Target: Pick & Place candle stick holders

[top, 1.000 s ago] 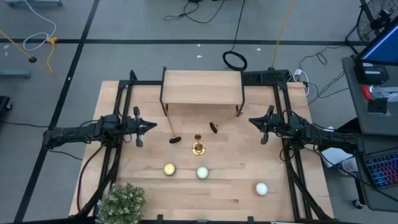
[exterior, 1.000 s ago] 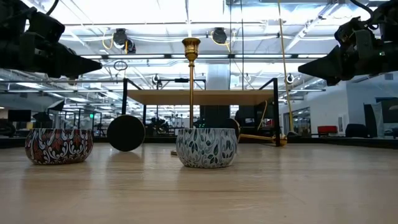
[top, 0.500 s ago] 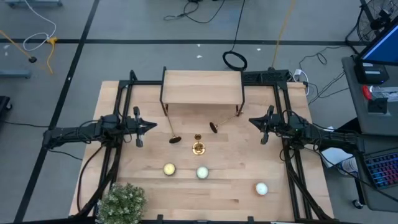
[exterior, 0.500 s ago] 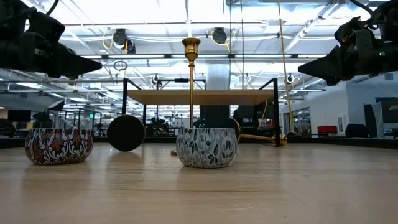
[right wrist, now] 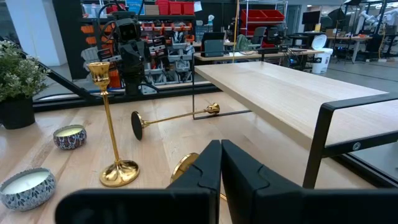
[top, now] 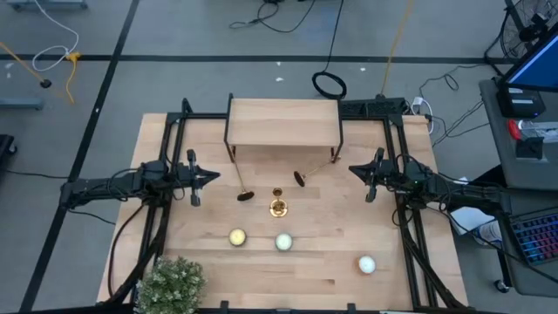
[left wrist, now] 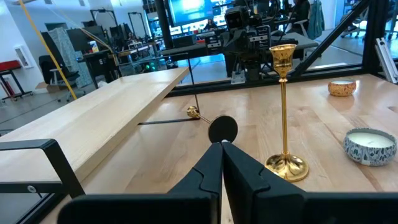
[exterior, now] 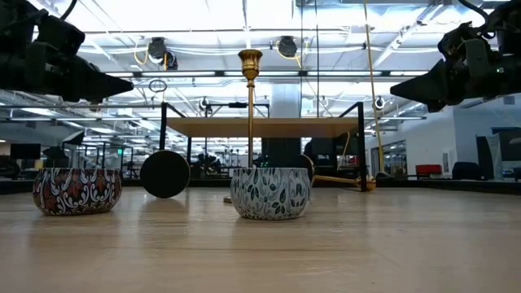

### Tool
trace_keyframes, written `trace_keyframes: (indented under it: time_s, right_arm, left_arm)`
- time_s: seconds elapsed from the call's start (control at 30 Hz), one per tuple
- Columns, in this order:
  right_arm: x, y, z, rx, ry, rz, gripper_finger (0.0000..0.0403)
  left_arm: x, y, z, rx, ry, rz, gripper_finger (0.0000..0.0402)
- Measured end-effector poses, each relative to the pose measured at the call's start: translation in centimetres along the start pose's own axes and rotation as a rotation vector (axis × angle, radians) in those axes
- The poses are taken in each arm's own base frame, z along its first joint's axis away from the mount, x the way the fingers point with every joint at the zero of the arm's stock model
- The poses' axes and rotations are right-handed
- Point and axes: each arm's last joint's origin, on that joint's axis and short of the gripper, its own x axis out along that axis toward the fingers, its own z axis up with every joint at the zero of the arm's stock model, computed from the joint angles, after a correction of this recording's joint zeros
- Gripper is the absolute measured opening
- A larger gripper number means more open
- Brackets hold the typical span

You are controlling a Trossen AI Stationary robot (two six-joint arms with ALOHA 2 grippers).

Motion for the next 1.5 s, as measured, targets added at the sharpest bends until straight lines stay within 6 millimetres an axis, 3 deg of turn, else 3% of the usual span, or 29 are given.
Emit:
trace_keyframes:
  time_s: [0.8,0.93,1.07,1.17,1.33,1.5]
  right_arm:
    - [0.0,0.0,0.4,0.022,-0.044,0.002,0.0009]
    - [-0.1,0.0,1.4,0.300,-0.147,0.027,0.0009]
    - [-0.7,0.1,3.7,0.728,-0.366,0.149,0.0009]
    - [-1.3,-0.1,4.9,0.924,-0.511,0.201,0.0009]
    - [-2.0,-0.7,5.7,1.030,-0.707,0.086,0.0009]
    - [-2.1,-1.0,5.7,1.063,-0.763,-0.013,0.0009]
  left_arm:
    - [0.0,0.0,0.0,0.000,0.000,0.000,0.0019]
    - [0.0,0.0,0.0,0.000,0.000,0.000,0.0019]
    - [0.0,0.0,0.0,0.000,0.000,0.000,0.0019]
    - [0.0,0.0,0.0,0.000,0.000,-0.001,0.0019]
    - [0.0,0.0,0.0,0.000,0.000,0.000,0.0019]
    - [0.0,0.0,0.0,0.000,0.000,0.000,0.0019]
